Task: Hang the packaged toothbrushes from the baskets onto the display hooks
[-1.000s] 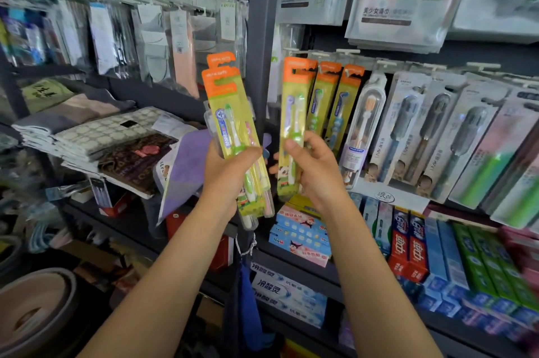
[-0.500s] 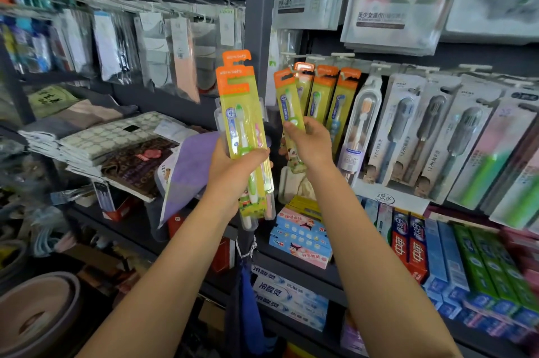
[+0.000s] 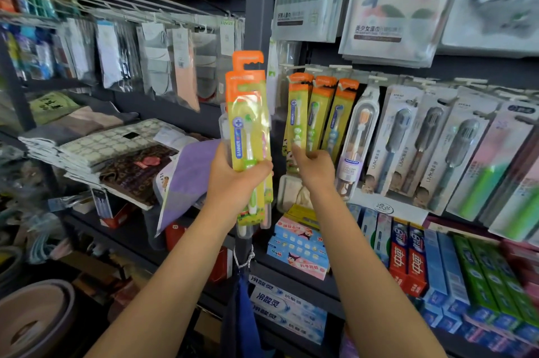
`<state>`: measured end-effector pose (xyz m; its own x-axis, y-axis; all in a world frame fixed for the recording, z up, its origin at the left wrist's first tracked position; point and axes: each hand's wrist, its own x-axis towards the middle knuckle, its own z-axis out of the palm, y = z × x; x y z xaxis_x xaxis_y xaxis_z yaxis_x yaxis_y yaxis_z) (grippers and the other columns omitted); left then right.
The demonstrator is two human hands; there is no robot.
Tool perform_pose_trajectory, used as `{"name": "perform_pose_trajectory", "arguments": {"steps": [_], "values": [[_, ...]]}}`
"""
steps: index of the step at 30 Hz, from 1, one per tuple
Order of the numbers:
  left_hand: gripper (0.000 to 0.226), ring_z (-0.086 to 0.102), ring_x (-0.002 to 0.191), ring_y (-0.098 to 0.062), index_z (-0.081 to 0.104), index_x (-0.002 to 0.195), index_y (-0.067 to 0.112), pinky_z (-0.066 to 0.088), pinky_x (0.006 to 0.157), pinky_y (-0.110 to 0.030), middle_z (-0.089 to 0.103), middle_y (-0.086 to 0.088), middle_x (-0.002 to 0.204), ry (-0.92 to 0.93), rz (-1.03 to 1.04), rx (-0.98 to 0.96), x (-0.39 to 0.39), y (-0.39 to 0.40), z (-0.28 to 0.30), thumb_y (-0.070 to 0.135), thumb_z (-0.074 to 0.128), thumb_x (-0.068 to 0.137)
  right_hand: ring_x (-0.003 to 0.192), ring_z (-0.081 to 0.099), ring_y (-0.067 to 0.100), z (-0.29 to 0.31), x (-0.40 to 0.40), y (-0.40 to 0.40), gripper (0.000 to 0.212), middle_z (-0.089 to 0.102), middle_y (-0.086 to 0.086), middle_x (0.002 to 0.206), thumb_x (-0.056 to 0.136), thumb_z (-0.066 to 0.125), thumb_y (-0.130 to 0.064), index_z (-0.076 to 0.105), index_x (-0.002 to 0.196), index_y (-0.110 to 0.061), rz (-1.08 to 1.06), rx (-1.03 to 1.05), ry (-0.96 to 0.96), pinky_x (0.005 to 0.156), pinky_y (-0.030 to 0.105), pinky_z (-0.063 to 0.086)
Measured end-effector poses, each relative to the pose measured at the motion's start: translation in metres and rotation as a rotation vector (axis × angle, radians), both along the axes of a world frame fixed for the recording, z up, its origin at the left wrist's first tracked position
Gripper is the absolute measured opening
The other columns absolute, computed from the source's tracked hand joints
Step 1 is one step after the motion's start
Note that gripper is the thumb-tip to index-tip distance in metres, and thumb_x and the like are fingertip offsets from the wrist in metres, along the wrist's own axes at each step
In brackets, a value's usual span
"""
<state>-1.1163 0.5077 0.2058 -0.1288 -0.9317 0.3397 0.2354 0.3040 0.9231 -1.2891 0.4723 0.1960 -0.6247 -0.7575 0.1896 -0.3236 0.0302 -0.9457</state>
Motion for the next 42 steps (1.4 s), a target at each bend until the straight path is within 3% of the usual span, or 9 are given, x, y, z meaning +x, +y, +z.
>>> {"name": "perform_pose_trajectory", "arguments": {"steps": [3, 5, 7, 13, 20, 26, 29, 35, 42], "values": [[0.040, 0.071, 0.075, -0.002, 0.058, 0.097, 0.032, 0.056, 0.067, -0.021, 0.072, 0.019, 0.077, -0.045, -0.047, -0.038, -0.006, 0.004, 0.006, 0.003, 0.078, 0.079, 0.100, 0.056, 0.019, 0.005, 0.003, 0.020, 0.038, 0.057, -0.002, 0.103, 0.098, 0.064, -0.033, 0.055, 0.124, -0.006, -0.014, -0.158, -0.036, 0.077, 0.024, 0.042], [0.041, 0.074, 0.084, -0.015, 0.062, 0.104, 0.030, 0.059, 0.073, -0.032, 0.076, 0.007, 0.089, -0.036, -0.116, 0.024, -0.011, 0.005, 0.008, 0.010, 0.080, 0.073, 0.097, 0.060, 0.018, 0.013, 0.011, 0.040, 0.017, 0.064, -0.004, 0.095, 0.101, 0.058, -0.026, 0.066, 0.109, -0.013, 0.076, -0.270, -0.063, 0.076, 0.023, 0.045], [0.040, 0.075, 0.084, -0.019, 0.064, 0.110, 0.026, 0.059, 0.072, -0.034, 0.076, -0.002, 0.094, -0.036, -0.168, 0.078, -0.014, 0.004, 0.004, 0.008, 0.079, 0.078, 0.091, 0.064, 0.016, 0.019, 0.016, 0.060, 0.023, 0.071, 0.002, 0.092, 0.103, 0.056, -0.032, 0.072, 0.095, -0.018, 0.227, -0.299, -0.109, 0.078, 0.028, 0.049], [0.044, 0.074, 0.094, -0.021, 0.067, 0.112, 0.032, 0.058, 0.081, -0.039, 0.076, -0.004, 0.100, -0.079, -0.242, 0.134, -0.022, 0.005, -0.013, 0.017, 0.076, 0.071, 0.077, 0.061, 0.007, 0.018, 0.020, 0.087, 0.018, 0.070, 0.011, 0.093, 0.090, 0.075, -0.025, 0.066, 0.097, -0.011, 0.414, -0.309, -0.061, 0.066, 0.018, 0.048], [0.050, 0.074, 0.092, -0.011, 0.064, 0.111, 0.038, 0.059, 0.083, -0.037, 0.077, 0.009, 0.098, -0.127, -0.221, 0.159, -0.031, 0.007, -0.026, 0.024, 0.088, 0.070, 0.075, 0.064, 0.012, 0.004, 0.016, 0.085, 0.031, 0.065, 0.009, 0.094, 0.083, 0.082, -0.027, 0.061, 0.104, -0.015, 0.383, -0.127, -0.171, 0.061, 0.025, 0.054], [0.044, 0.074, 0.093, -0.008, 0.064, 0.113, 0.034, 0.055, 0.072, -0.023, 0.077, 0.010, 0.099, -0.102, -0.276, 0.121, -0.029, 0.008, -0.026, 0.011, 0.082, 0.080, 0.078, 0.061, 0.020, 0.000, 0.014, 0.085, 0.027, 0.065, 0.007, 0.081, 0.080, 0.081, -0.034, 0.071, 0.089, -0.011, 0.445, -0.146, -0.220, 0.077, 0.036, 0.053], [0.048, 0.073, 0.097, -0.009, 0.063, 0.120, 0.030, 0.054, 0.079, -0.026, 0.077, 0.007, 0.104, -0.108, -0.281, 0.115, -0.027, 0.004, -0.026, 0.010, 0.082, 0.080, 0.079, 0.059, 0.022, -0.001, 0.012, 0.084, 0.025, 0.061, 0.010, 0.078, 0.075, 0.078, -0.038, 0.069, 0.075, -0.016, 0.504, -0.175, -0.272, 0.082, 0.037, 0.051], [0.047, 0.073, 0.098, -0.014, 0.063, 0.121, 0.029, 0.057, 0.083, -0.035, 0.077, 0.005, 0.105, -0.116, -0.281, 0.116, -0.025, 0.000, -0.027, 0.010, 0.080, 0.082, 0.074, 0.058, 0.017, 0.001, 0.010, 0.083, 0.020, 0.062, 0.002, 0.071, 0.090, 0.074, -0.026, 0.064, 0.080, -0.011, 0.483, -0.174, -0.207, 0.072, 0.029, 0.052], [0.050, 0.073, 0.100, -0.017, 0.064, 0.120, 0.032, 0.057, 0.082, -0.036, 0.077, 0.003, 0.105, -0.101, -0.332, 0.159, -0.027, 0.003, -0.029, 0.016, 0.083, 0.077, 0.089, 0.054, 0.034, -0.002, 0.008, 0.085, 0.035, 0.066, 0.022, 0.096, 0.072, 0.087, -0.038, 0.074, 0.085, -0.009, 0.538, -0.203, -0.391, 0.083, 0.051, 0.040]]}}
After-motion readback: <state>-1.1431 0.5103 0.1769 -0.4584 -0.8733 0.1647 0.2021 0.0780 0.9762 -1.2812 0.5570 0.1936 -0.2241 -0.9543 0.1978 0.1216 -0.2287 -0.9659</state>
